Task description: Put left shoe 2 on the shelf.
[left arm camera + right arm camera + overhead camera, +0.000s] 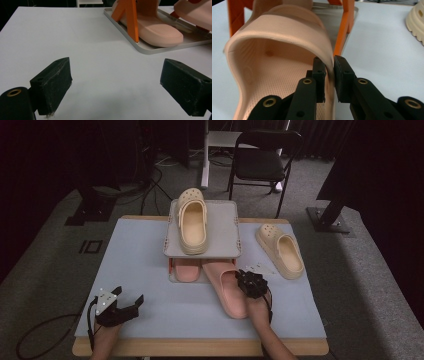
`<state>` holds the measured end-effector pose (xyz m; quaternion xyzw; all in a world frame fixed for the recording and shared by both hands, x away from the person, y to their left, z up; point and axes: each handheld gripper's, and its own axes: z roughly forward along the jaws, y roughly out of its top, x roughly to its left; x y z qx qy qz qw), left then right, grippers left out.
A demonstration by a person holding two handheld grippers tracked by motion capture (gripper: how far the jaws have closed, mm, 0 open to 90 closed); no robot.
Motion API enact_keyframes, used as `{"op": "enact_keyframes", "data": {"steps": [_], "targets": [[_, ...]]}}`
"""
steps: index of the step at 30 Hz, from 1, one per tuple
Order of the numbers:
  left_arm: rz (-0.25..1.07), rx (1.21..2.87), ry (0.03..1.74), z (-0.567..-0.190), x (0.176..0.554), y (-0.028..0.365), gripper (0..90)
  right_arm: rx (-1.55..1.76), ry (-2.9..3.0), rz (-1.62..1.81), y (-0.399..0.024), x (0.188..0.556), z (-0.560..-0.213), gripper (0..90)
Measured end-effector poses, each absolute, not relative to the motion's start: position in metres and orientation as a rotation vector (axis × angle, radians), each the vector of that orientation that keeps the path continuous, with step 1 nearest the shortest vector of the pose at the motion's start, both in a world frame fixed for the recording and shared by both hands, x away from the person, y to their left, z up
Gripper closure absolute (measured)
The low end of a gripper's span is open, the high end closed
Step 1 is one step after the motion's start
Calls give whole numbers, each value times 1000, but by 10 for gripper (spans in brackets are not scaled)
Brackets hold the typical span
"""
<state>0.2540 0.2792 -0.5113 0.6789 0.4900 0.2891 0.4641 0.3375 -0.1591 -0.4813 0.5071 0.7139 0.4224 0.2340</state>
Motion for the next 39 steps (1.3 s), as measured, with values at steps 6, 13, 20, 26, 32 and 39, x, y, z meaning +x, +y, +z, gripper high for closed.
{"op": "enact_keyframes", "data": {"steps": [6, 13, 20, 26, 32, 39], "targets": [[709, 1666, 1205, -511, 254, 280, 100, 1428, 1933, 1142, -144, 343, -485, 797], [709, 1667, 1201, -511, 254, 281, 100, 1468, 1863, 1091, -128, 345, -490, 782], [713, 1671, 1199, -511, 254, 281, 100, 1500, 1862, 1148, -119, 346, -490, 672], [710, 1668, 1201, -511, 254, 281, 100, 1497, 1899, 1216, -120, 338, -488, 634], [711, 1672, 1201, -511, 254, 281, 100, 1452, 1959, 1253, -125, 324, -486, 575], [710, 1673, 1201, -511, 254, 280, 100, 1429, 1995, 1256, -135, 318, -485, 548]]}}
